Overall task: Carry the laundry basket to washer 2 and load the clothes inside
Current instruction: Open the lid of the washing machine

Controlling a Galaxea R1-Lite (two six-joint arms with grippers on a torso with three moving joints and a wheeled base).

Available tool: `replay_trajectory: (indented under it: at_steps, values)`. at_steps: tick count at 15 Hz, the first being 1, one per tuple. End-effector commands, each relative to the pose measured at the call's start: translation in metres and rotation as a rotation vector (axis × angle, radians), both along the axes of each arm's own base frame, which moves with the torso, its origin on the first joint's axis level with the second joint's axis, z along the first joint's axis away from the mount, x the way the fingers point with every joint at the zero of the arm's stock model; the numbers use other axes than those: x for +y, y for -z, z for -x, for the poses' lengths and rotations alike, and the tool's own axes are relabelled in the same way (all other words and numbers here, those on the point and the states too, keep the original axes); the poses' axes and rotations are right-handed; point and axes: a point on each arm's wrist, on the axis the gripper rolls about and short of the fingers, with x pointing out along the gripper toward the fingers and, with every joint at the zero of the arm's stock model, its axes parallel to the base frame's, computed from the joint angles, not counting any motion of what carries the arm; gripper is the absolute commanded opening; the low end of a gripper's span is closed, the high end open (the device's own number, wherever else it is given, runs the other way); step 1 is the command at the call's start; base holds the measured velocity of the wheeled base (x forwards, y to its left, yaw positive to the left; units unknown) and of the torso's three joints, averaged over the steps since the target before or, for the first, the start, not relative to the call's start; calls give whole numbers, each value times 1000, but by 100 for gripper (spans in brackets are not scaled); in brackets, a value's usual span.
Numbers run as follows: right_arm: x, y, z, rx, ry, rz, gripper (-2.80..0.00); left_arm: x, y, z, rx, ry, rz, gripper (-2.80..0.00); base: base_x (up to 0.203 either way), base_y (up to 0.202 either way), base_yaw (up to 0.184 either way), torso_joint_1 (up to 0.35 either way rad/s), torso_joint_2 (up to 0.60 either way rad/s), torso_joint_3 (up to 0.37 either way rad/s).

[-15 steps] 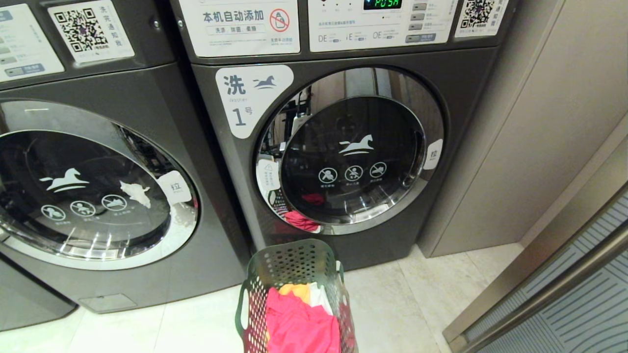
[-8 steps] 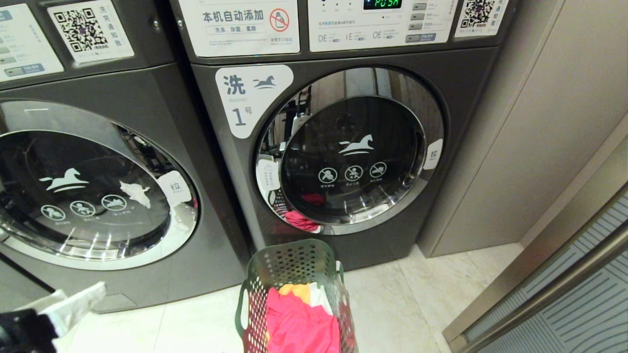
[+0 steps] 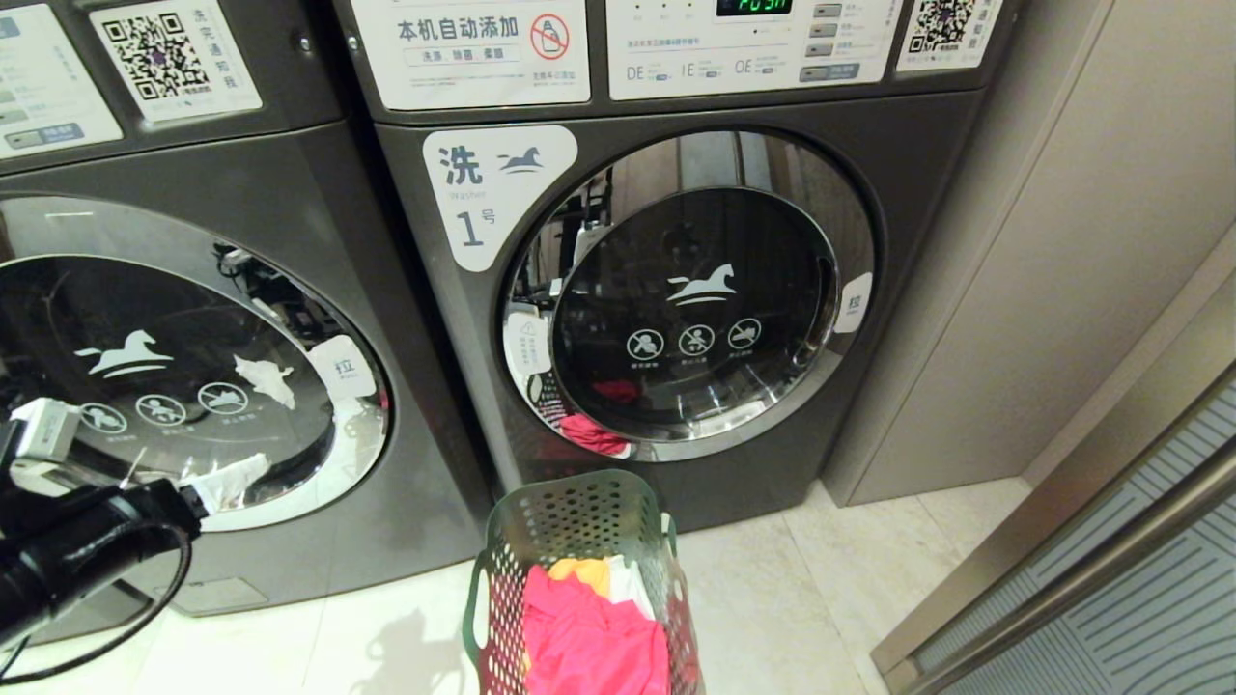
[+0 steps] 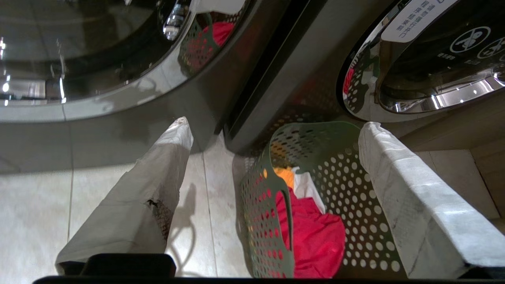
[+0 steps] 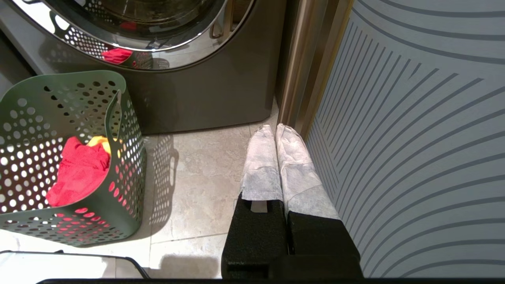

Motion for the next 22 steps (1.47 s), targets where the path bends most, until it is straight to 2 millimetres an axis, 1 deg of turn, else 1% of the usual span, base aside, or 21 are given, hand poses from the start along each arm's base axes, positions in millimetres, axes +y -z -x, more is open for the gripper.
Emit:
replay_trajectory:
  at_steps: [1, 4, 7, 8, 11, 15, 17, 18, 22]
  values:
    - [0, 2, 0, 6, -1, 0, -280, 16, 27, -17, 3, 26, 11, 0, 0, 0, 0, 0, 0, 0]
    - [0, 2, -1, 8, -1, 0, -280, 24, 40, -36, -95, 67, -39, 0, 0, 0, 0, 0, 0, 0]
    - [0, 2, -1, 8, -1, 0, -280, 30, 46, -72, -176, 105, -94, 0, 0, 0, 0, 0, 0, 0]
    - [0, 2, 0, 7, -1, 0, -280, 29, 48, -82, -193, 122, -115, 0, 0, 0, 0, 0, 0, 0]
    - [0, 2, -1, 8, -1, 0, -280, 17, 51, -106, -233, 181, -150, 0, 0, 0, 0, 0, 0, 0]
    - [0, 2, -1, 8, -1, 0, -280, 16, 49, -143, -323, 208, -208, 0, 0, 0, 0, 0, 0, 0]
    - [0, 2, -1, 8, -1, 0, -280, 15, 51, -153, -343, 202, -235, 0, 0, 0, 0, 0, 0, 0]
    - [0, 2, 0, 6, -1, 0, -280, 14, 53, -155, -341, 204, -235, 0, 0, 0, 0, 0, 0, 0]
    - [0, 2, 0, 7, -1, 0, -280, 12, 61, -173, -360, 184, -259, 0, 0, 0, 0, 0, 0, 0]
